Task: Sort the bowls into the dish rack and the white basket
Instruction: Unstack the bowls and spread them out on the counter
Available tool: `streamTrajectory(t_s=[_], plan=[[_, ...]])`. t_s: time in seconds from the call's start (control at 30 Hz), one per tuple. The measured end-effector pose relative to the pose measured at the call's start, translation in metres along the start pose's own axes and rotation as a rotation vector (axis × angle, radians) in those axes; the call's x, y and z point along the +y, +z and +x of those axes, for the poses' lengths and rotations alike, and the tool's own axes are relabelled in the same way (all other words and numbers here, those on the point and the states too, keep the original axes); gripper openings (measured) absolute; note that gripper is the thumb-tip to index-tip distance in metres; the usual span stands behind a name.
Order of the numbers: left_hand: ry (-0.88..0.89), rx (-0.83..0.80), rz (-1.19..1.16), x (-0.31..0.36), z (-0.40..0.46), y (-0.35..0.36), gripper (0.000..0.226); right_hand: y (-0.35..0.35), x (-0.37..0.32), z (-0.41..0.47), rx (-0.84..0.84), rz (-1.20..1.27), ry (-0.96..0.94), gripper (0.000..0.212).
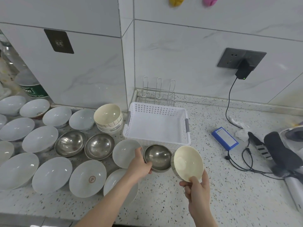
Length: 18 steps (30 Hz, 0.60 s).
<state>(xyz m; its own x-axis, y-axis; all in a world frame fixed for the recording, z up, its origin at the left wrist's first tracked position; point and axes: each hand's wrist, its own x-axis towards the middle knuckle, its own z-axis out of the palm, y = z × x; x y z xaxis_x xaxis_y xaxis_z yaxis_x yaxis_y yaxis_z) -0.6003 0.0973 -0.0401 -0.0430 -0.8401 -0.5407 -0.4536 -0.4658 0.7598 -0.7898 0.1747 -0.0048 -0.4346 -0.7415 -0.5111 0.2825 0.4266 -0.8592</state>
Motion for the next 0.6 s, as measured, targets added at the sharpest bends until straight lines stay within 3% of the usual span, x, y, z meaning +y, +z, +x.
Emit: streamTrajectory(t_s=[0.37,0.6], plan=[[-0.066,-0.009,0.001,-0.003,0.008,0.005,0.071,-0.002,0.003,0.000,0.009,-0.004,0.006,0.059],[-0.090,-0.049,-0.010,-0.002,0.008,0.007,0.090,-0.001,0.012,-0.001,-0.015,-0.007,0.009,0.057]])
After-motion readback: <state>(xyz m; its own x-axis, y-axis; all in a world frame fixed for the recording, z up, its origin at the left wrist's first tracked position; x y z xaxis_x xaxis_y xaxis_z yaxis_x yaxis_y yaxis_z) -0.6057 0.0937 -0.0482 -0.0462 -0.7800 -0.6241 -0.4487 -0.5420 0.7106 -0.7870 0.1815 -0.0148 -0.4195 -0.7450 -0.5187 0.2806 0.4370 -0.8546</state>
